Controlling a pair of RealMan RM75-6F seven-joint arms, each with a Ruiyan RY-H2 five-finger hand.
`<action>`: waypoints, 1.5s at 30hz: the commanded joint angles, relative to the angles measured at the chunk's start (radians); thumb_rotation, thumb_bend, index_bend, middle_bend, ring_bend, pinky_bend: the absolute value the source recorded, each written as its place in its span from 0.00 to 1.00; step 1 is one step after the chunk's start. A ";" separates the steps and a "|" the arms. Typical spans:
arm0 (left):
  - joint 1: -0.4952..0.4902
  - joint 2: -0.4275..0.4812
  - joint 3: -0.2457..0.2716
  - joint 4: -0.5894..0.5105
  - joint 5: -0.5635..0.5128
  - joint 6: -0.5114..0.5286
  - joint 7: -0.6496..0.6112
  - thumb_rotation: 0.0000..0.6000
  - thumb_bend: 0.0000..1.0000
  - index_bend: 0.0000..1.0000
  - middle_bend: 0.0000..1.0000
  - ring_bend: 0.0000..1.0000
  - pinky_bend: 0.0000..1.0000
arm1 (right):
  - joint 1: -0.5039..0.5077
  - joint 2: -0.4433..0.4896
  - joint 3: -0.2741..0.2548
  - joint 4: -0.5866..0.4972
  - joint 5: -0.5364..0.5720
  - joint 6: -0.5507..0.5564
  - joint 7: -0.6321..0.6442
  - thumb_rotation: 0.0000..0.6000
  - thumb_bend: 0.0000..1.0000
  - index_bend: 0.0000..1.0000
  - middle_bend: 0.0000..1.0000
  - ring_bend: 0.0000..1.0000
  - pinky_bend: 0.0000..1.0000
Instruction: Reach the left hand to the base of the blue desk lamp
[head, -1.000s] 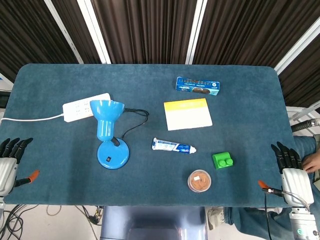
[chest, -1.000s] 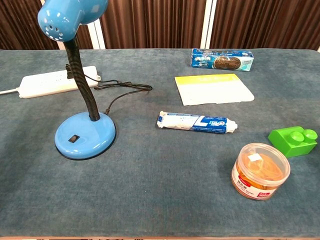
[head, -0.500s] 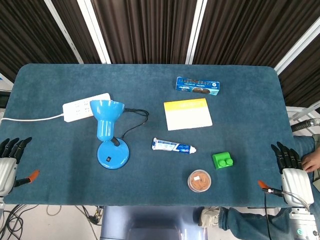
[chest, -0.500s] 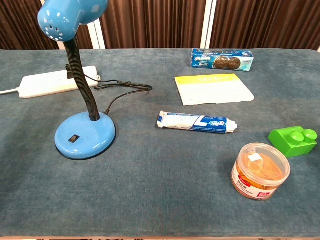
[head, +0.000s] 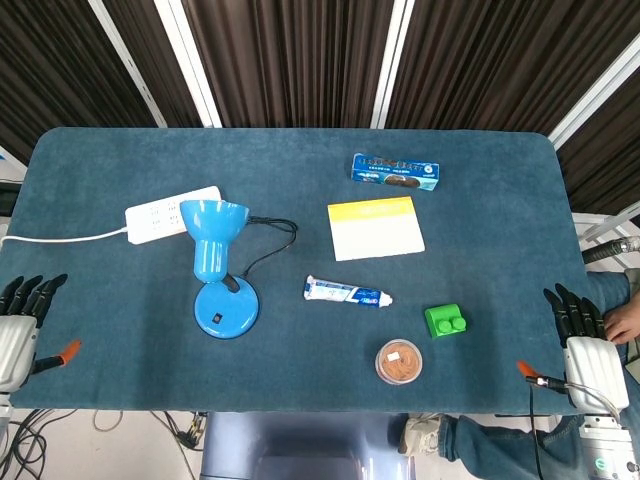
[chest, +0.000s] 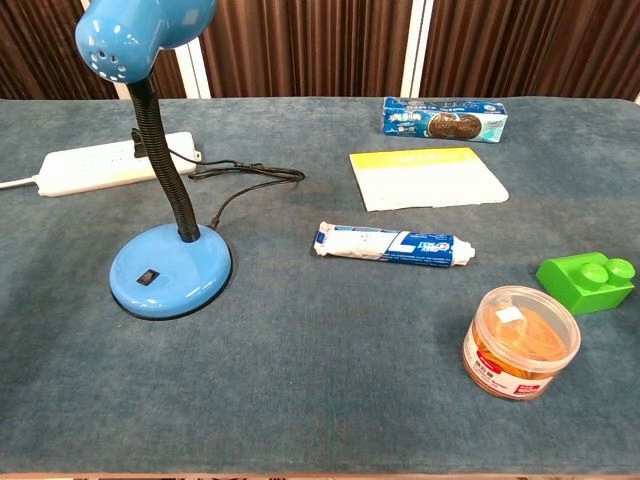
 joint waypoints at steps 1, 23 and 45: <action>0.000 -0.019 -0.006 0.018 0.022 0.025 0.014 1.00 0.27 0.08 0.36 0.32 0.41 | -0.001 0.000 0.000 -0.001 0.001 0.000 -0.001 1.00 0.10 0.00 0.02 0.04 0.00; -0.159 -0.220 0.026 0.096 0.003 -0.292 0.144 1.00 0.65 0.11 0.71 0.70 0.82 | -0.001 0.009 -0.003 -0.004 0.002 -0.004 -0.001 1.00 0.10 0.00 0.02 0.04 0.00; -0.265 -0.363 0.016 0.120 -0.115 -0.449 0.320 1.00 0.65 0.11 0.70 0.70 0.82 | -0.001 0.010 0.005 -0.001 0.017 -0.005 0.006 1.00 0.10 0.00 0.02 0.04 0.00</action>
